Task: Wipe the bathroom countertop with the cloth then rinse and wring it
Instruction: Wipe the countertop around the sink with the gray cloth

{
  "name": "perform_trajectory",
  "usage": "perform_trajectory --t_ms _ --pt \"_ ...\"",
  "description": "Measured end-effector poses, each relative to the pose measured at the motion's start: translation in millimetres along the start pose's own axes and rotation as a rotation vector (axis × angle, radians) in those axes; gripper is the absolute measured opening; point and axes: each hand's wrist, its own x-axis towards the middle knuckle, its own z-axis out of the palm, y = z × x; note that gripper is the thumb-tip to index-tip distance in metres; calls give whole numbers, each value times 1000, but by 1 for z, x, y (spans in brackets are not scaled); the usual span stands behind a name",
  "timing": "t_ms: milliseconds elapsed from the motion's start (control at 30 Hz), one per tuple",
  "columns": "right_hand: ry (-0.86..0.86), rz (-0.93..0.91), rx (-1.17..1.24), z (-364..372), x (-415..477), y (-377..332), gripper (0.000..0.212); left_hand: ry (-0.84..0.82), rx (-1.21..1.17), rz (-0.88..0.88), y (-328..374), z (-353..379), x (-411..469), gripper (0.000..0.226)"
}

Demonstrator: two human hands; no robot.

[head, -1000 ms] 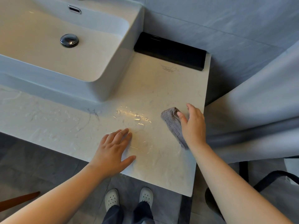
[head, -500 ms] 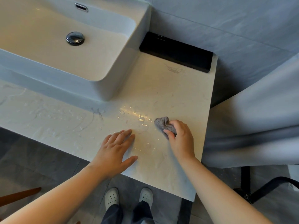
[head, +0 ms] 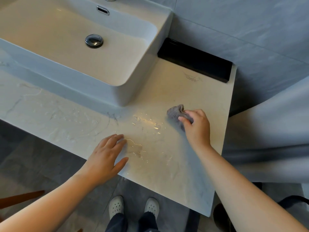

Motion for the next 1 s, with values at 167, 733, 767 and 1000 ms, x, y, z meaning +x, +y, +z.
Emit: perform_trajectory --t_ms 167,733,767,1000 --pt "-8 43 -68 34 4 3 29 8 18 -13 -10 1 3 74" --pt "-103 -59 64 26 -55 -36 22 -24 193 22 -41 8 1 79" --pt "-51 -65 56 24 -41 -40 23 -19 188 27 -42 9 1 79" --pt "-2 11 -59 66 34 -40 27 11 181 40 -43 13 1 79"
